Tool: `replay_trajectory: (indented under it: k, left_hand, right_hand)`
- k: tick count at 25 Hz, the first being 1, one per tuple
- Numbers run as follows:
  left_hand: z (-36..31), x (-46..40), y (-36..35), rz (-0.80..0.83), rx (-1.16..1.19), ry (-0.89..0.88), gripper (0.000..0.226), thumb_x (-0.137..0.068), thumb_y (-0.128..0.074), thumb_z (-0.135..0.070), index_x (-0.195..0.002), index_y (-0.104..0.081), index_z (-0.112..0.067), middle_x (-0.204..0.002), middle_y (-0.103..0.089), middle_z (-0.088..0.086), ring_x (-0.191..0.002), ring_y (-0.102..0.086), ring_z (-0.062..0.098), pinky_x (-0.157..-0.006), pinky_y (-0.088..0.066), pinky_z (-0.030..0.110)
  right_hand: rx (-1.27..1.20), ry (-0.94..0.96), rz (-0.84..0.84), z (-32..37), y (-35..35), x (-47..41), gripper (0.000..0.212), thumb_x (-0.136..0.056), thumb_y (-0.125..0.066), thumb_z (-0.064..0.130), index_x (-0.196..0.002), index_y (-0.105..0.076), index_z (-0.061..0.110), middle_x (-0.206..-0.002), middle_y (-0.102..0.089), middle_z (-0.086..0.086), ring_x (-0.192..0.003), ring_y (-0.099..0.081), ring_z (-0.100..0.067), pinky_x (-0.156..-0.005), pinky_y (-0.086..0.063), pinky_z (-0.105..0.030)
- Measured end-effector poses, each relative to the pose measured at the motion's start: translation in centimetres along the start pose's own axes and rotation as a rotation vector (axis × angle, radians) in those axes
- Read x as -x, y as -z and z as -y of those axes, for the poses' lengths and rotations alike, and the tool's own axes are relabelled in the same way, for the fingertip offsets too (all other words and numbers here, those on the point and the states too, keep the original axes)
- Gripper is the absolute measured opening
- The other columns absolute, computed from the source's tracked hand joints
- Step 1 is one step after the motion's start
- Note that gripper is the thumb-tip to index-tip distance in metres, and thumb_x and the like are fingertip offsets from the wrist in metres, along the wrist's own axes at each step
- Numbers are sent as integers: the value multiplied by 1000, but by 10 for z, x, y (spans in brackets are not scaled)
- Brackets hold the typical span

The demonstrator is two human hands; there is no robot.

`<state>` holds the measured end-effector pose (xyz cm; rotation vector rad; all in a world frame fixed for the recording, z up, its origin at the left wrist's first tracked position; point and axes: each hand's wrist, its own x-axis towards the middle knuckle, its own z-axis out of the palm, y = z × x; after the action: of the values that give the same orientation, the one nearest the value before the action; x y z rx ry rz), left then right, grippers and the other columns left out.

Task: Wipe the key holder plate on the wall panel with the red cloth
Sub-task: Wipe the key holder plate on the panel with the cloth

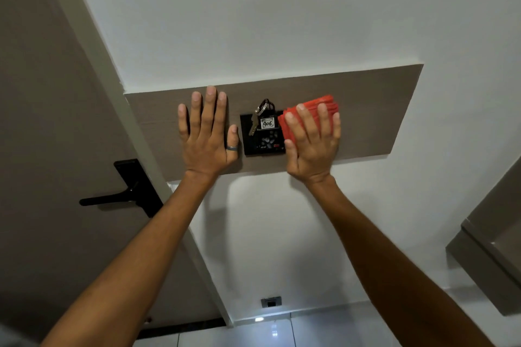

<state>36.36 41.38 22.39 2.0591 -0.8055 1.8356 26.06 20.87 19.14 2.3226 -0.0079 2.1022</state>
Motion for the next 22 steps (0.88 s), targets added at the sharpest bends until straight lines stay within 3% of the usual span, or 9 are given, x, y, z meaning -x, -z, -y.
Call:
replay_trajectory:
  k: [3,7,12,18,22]
  left_hand:
    - [0,2,-2,-11,18,17,69,-106,-43,-38,-167,-22,-14,-170,-29,10,-164,-2,23,-134,-6,48]
    - [3,3,-3,-27,11,-2,70,-106,-42,-38,-167,-19,-14,-172,-18,4,-164,-2,24,-134,-6,48]
    - [2,4,-7,-31,23,-18,69,-106,-39,-39,-167,-18,-14,-175,-9,3,-164,-2,25,-134,-6,48]
    - [3,8,-10,-34,7,-13,68,-107,-38,-39,-167,-20,-13,-177,-7,4,-164,-4,27,-135,-6,48]
    - [0,3,-4,-36,23,-2,68,-107,-39,-38,-167,-21,-13,-175,-11,5,-164,-3,26,-134,-6,48]
  right_hand:
    - [2,-166,-34,9,-1,-9,53,-107,-39,42,-153,-50,18,-155,-56,-6,-151,-38,-40,-133,-13,-55]
    - [30,4,-1,-8,1,-9,55,-107,-45,44,-154,-46,15,-154,-57,-13,-149,-40,-42,-131,-16,-59]
    - [95,-418,-149,-9,-11,-45,59,-109,-44,49,-160,-41,20,-165,-43,-13,-159,-30,-42,-133,-17,-61]
    - [-20,-154,46,0,3,9,59,-105,-60,40,-157,-42,18,-163,-44,-10,-161,-20,-33,-130,-14,-68]
    - [-55,-34,117,-21,19,15,69,-92,-67,16,-156,-41,13,-161,-45,-11,-154,-33,-46,-122,-23,-80]
